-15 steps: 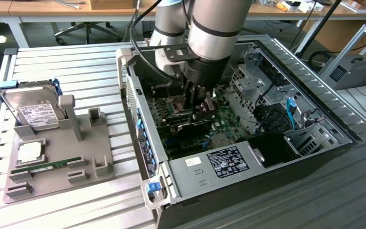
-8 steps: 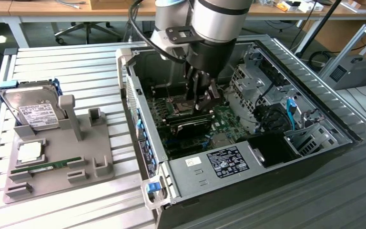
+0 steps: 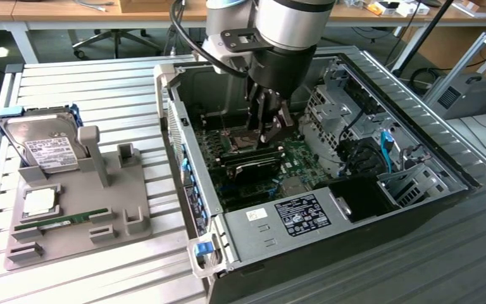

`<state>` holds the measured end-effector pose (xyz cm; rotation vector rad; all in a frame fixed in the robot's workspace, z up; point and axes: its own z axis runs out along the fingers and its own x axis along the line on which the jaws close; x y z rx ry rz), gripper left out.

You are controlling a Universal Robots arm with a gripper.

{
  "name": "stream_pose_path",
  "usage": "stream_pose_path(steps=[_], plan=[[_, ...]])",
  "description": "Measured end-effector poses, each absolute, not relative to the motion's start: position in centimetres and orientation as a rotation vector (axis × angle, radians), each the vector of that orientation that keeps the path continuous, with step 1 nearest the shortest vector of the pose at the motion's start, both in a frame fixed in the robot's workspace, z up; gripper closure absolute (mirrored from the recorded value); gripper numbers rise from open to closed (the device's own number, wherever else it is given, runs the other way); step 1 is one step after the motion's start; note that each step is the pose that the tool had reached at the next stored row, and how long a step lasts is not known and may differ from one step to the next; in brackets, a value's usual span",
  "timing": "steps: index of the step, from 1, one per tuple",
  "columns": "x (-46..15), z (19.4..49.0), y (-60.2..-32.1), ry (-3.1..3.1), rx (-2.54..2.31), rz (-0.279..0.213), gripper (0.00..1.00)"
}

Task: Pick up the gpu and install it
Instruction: 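Insert the gpu into the slot, then press down on the gpu until it lock into place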

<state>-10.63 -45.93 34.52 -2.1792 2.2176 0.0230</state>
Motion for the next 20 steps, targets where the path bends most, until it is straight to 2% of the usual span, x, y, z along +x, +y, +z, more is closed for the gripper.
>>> stream_pose_path(steps=[10, 11, 14, 15, 20], plan=[[-10.63, 34.52, -45.93, 2.218, -2.179, 0.023, 0.55], [-10.63, 34.52, -45.93, 2.218, -2.179, 0.023, 0.68], [-10.63, 34.52, -45.93, 2.218, -2.179, 0.023, 0.87], [-10.63, 34.52, -45.93, 2.218, -2.179, 0.023, 0.89], [-10.63, 34.49, -45.93, 2.218, -2.179, 0.023, 0.89]])
